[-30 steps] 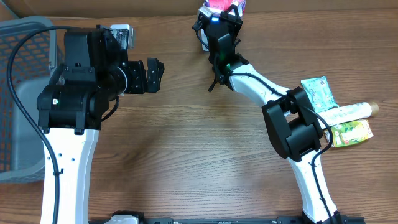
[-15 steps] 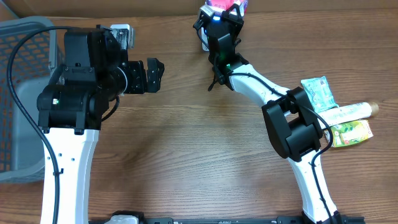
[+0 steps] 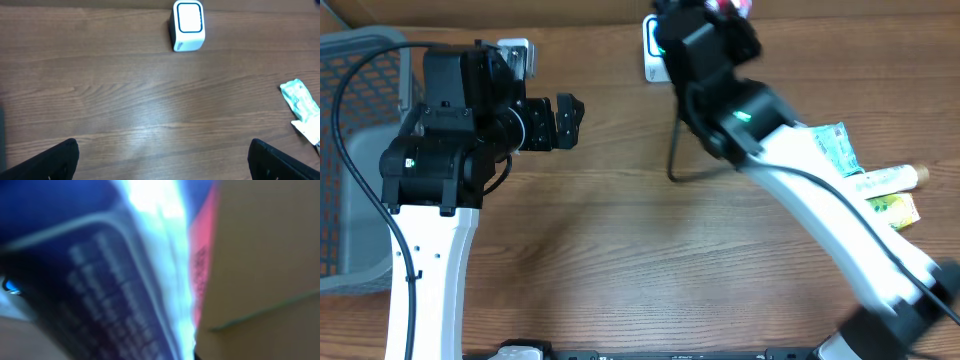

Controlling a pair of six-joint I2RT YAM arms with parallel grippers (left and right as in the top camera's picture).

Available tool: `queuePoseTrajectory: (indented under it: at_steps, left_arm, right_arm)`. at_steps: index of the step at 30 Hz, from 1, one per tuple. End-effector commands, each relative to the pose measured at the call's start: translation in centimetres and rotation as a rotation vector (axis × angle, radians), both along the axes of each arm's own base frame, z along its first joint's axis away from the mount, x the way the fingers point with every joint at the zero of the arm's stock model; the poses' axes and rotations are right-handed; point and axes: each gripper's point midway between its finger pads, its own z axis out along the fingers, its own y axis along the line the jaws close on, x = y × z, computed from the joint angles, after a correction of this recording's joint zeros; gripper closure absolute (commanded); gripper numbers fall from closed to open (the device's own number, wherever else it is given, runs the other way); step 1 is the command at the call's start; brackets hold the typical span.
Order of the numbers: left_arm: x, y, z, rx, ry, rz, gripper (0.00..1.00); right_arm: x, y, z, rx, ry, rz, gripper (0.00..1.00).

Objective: Scan the item barcode
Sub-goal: 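Carry the purple box to the right edge and release it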

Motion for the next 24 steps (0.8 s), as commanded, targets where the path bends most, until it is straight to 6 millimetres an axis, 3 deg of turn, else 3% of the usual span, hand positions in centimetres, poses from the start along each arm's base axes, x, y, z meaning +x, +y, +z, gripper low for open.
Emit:
queuePoseTrajectory:
  at_steps: [1, 2, 4, 7, 8, 11, 12, 14, 20, 23, 24]
  left_arm:
    - [0.2, 0.2, 0.4, -0.006, -0.01, 0.018, 0.01]
    - [0.2, 0.2, 0.4, -0.006, -0.01, 0.018, 0.01]
    - [0.2, 0.2, 0.4, -0.006, -0.01, 0.018, 0.01]
    - [0.2, 0.2, 0.4, -0.006, -0.01, 0.018, 0.0]
    - [0.2, 0.2, 0.4, -0.006, -0.01, 0.018, 0.01]
    - [0.2, 0.2, 0.4, -0.006, -0.01, 0.018, 0.0]
    - [0.2, 0.2, 0.4, -0.006, -0.01, 0.018, 0.0]
    - [0.2, 0.2, 0.4, -0.006, -0.01, 0.018, 0.01]
    - [0.2, 0.2, 0.4, -0.006, -0.01, 0.018, 0.0]
    - [0.2, 0.2, 0.4, -0.006, -0.01, 0.018, 0.0]
    - [0.2, 0.2, 0.4, -0.006, -0.01, 0.018, 0.0]
  right_arm:
    - [-2.6, -0.5, -2.9, 0.593, 0.175, -0.068, 0.96]
    - [-3.2, -1.2, -4.0, 0.646, 0.252, -0.079, 0.96]
    - [-4.3, -4.9, -7.3, 0.774, 0.452, -0.178, 0.96]
    - [-4.6, -8.5, -9.1, 0.899, 0.556, -0.245, 0.96]
    - [-4.3, -11.3, -9.9, 0.956, 0.566, -0.304, 0.96]
    - [-4.0, -16.5, -11.6, 1.044, 0.549, -0.427, 0.96]
    - [-4.2, -20.1, -13.1, 1.111, 0.518, -0.55, 0.96]
    - [-4.7, -23.9, -15.5, 1.193, 0.472, -0.703, 0.96]
    - [-6.8, -31.3, -22.7, 1.325, 0.355, -0.949, 0.96]
    - [-7.0, -33.6, -24.6, 1.345, 0.278, -0.972, 0.96]
    - [-7.0, -33.8, -24.9, 1.344, 0.27, -0.969, 0.91]
